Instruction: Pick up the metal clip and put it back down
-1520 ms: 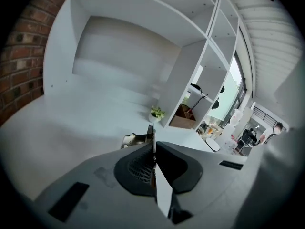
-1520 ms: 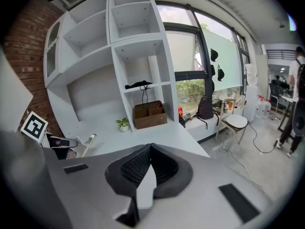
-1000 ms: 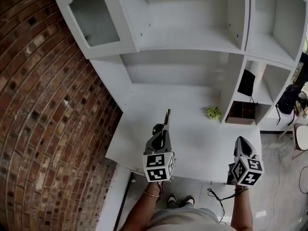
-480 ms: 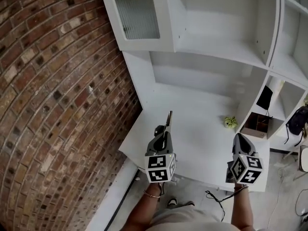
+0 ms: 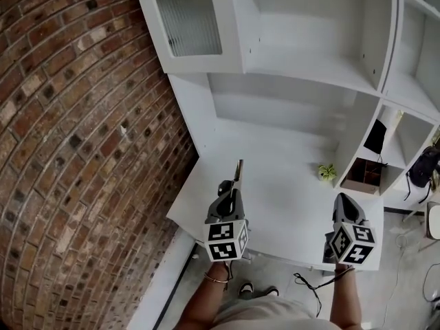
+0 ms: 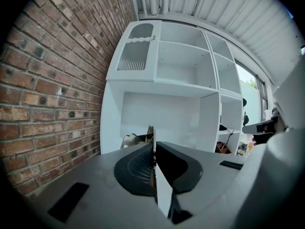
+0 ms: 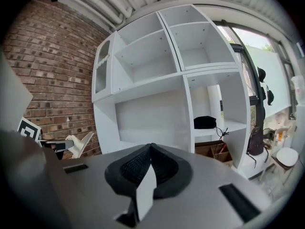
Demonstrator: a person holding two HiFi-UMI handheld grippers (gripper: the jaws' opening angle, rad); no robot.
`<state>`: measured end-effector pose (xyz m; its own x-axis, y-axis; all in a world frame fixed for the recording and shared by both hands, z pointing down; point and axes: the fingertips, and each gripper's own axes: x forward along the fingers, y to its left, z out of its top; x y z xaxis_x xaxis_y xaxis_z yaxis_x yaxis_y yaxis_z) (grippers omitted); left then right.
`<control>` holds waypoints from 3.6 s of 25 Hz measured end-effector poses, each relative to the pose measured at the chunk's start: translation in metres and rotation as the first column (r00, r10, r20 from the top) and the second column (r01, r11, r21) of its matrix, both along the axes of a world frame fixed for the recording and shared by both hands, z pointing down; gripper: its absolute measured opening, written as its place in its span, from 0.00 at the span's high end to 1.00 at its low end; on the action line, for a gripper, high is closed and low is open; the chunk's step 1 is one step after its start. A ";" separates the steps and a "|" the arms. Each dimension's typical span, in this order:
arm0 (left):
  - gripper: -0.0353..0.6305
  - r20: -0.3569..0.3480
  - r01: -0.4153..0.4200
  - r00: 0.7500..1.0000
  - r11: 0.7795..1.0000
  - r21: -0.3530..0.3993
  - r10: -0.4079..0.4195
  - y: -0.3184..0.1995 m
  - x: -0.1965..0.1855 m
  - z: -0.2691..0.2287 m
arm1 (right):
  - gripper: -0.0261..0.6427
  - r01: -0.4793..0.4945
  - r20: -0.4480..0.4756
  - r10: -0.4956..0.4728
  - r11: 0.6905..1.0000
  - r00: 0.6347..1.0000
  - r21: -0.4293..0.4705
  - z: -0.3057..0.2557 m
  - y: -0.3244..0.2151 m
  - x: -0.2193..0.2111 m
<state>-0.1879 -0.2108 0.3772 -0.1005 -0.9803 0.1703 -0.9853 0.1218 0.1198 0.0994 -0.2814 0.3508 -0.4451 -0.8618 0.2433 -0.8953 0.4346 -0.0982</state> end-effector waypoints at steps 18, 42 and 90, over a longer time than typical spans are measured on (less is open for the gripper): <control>0.93 -0.045 -0.254 0.967 0.956 -0.149 0.250 -0.096 0.045 0.046 | 0.96 -0.289 0.049 0.292 0.955 0.955 -0.067 0.026 -0.015 0.063; 0.93 -0.252 -0.383 0.915 0.876 -0.292 0.316 -0.200 0.069 0.170 | 0.96 -0.447 -0.060 0.444 0.872 0.894 -0.199 0.107 -0.032 0.094; 0.92 -0.288 -0.409 0.907 0.806 -0.428 0.308 -0.241 0.084 0.242 | 0.96 -0.412 -0.133 0.390 0.852 0.911 -0.323 0.178 -0.032 0.097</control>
